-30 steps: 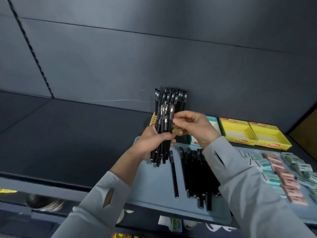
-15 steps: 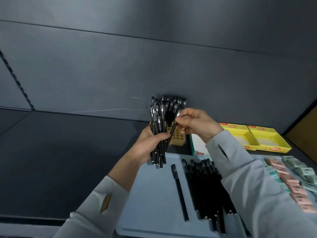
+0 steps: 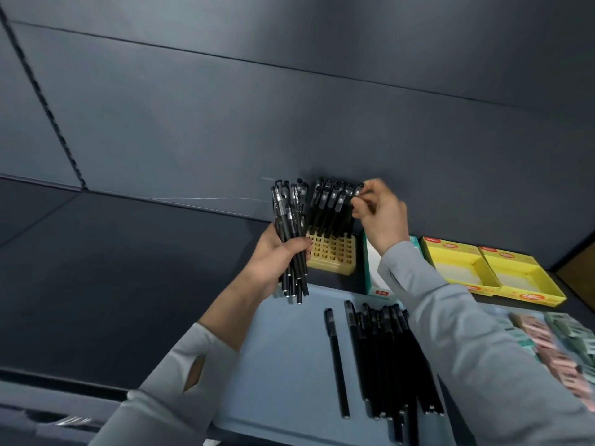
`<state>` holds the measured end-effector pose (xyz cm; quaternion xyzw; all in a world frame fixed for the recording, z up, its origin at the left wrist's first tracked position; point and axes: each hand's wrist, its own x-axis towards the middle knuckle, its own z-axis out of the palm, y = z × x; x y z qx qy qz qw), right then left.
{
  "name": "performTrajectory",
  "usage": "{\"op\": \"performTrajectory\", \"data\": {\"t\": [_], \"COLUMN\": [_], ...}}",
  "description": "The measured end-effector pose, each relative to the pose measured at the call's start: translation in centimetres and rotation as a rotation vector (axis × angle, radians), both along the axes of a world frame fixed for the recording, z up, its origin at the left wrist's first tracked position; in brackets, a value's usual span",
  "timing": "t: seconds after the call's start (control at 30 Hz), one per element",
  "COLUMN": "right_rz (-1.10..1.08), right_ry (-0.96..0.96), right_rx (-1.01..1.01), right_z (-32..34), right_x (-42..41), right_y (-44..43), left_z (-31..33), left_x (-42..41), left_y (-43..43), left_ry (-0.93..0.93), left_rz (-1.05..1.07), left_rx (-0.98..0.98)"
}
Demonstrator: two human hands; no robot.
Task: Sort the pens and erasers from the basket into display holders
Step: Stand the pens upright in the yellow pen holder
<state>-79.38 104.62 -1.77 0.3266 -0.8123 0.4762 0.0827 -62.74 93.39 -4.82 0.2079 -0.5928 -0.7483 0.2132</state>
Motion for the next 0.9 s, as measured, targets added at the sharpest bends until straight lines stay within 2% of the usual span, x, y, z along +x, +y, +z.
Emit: {"op": "performTrajectory", "data": {"t": [0.1, 0.27, 0.43, 0.5, 0.63, 0.77, 0.9], "right_rz": [0.022, 0.006, -0.13, -0.052, 0.271, 0.348, 0.322], "right_ry": [-0.025, -0.072, 0.118, 0.134, -0.047, -0.211, -0.363], "right_rx": [0.07, 0.07, 0.044, 0.027, 0.19, 0.137, 0.079], "right_z": [-1.2, -1.7, -0.2, 0.3, 0.3, -0.2, 0.3], "right_x": [-0.2, -0.3, 1.2, 2.3, 4.1, 3.5, 3.2], "right_y": [-0.4, -0.8, -0.1, 0.0, -0.3, -0.3, 0.4], "left_z": [0.1, 0.2, 0.2, 0.3, 0.5, 0.6, 0.4], "left_x": [0.1, 0.1, -0.2, -0.5, -1.2, -1.5, -1.9], "left_y": [0.2, 0.2, 0.4, 0.6, 1.1, 1.6, 1.6], "left_ry": [0.031, 0.063, 0.059, 0.063, 0.07, 0.081, 0.049], "left_rz": [0.008, 0.03, 0.026, 0.024, -0.029, -0.07, -0.067], "left_rx": [0.042, 0.147, 0.171, 0.162, 0.09, 0.086, 0.079]}}
